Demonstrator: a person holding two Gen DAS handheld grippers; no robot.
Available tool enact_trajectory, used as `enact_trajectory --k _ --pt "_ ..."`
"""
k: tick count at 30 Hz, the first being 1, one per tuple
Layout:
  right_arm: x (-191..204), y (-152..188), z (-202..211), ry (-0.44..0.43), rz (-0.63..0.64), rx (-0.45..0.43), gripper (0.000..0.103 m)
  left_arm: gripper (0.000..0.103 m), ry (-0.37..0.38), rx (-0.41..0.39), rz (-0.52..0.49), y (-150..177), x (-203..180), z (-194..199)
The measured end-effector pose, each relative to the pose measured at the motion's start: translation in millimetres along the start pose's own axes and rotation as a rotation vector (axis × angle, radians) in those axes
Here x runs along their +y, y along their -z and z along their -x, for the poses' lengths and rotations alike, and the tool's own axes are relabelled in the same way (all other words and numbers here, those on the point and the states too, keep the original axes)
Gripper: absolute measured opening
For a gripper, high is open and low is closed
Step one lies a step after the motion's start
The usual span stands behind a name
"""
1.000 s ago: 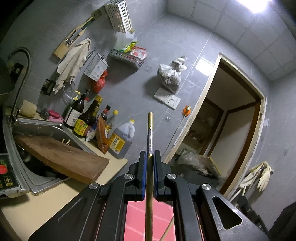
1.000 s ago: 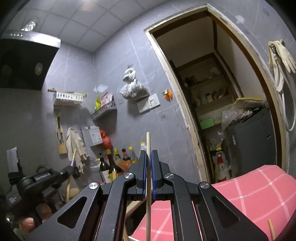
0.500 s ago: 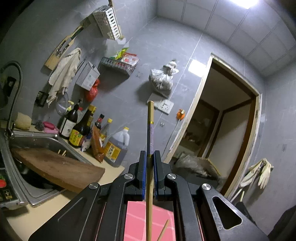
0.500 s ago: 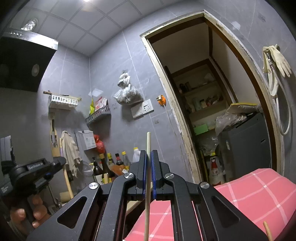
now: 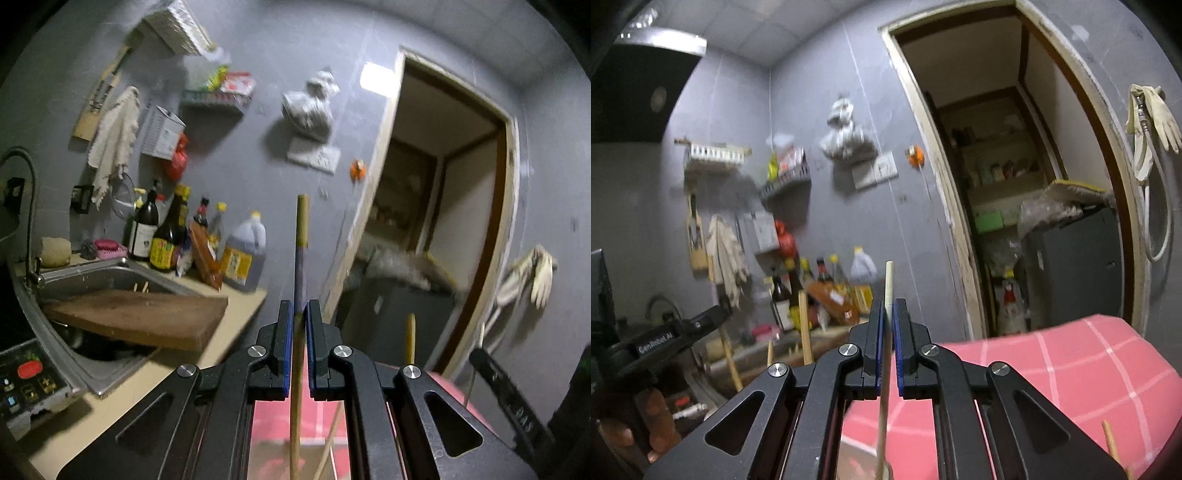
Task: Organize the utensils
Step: 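Open the right tool to drop its chopstick into the holder while the left tool keeps holding, then open the left tool to release the purple-banded chopstick into the holder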
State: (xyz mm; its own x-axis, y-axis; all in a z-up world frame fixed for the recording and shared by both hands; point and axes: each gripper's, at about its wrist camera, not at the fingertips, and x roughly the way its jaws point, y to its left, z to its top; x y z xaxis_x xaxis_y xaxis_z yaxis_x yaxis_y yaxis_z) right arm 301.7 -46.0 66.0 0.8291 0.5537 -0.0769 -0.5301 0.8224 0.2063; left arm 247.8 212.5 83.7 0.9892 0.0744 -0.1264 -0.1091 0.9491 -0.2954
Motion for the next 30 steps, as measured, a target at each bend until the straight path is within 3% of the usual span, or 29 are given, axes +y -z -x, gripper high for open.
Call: enact_trajectory --k 8,14,16,17,18,20,23,25,28,30 --pt "-2.8 11.1 10.1 -0.001 -0.024 0.084 0.006 0.005 0.03 0.125 -0.121 39.9 -20.5 -4.6" --pt "-2.8 15.9 16.3 -0.001 -0.008 0.122 0.007 0.005 0.052 0.166 -0.094 54.3 -17.8 3.9" --pt "-3.1 15.7 20.1 0.009 0.0 0.122 0.013 0.006 0.055 0.169 -0.093 54.3 -20.2 10.1" --pt "-4.2 15.3 23.2 0.01 0.0 0.119 0.022 0.007 0.059 0.169 -0.096 54.3 -22.3 13.2" --pt "-5.5 14.5 26.8 0.01 0.0 0.116 0.027 0.009 0.061 0.168 -0.099 52.5 -24.3 15.2" --pt "-7.7 11.6 34.4 0.017 0.011 0.107 0.027 0.025 0.07 0.17 -0.097 52.4 -29.5 20.1" --pt "-12.4 5.3 48.8 0.034 0.028 0.095 0.029 0.031 0.088 0.167 -0.096 50.1 -38.7 27.5" --pt "-15.0 1.9 59.7 0.043 0.041 0.08 0.036 0.035 0.093 0.16 -0.106 48.7 -46.6 32.6" --pt "-22.1 -5.7 83.3 0.053 0.055 0.055 0.052 0.056 0.106 0.148 -0.108 47.3 -58.6 42.3" --pt "-26.9 -10.5 96.6 0.064 0.062 0.049 0.069 0.062 0.124 0.136 -0.103 45.9 -67.0 49.4"
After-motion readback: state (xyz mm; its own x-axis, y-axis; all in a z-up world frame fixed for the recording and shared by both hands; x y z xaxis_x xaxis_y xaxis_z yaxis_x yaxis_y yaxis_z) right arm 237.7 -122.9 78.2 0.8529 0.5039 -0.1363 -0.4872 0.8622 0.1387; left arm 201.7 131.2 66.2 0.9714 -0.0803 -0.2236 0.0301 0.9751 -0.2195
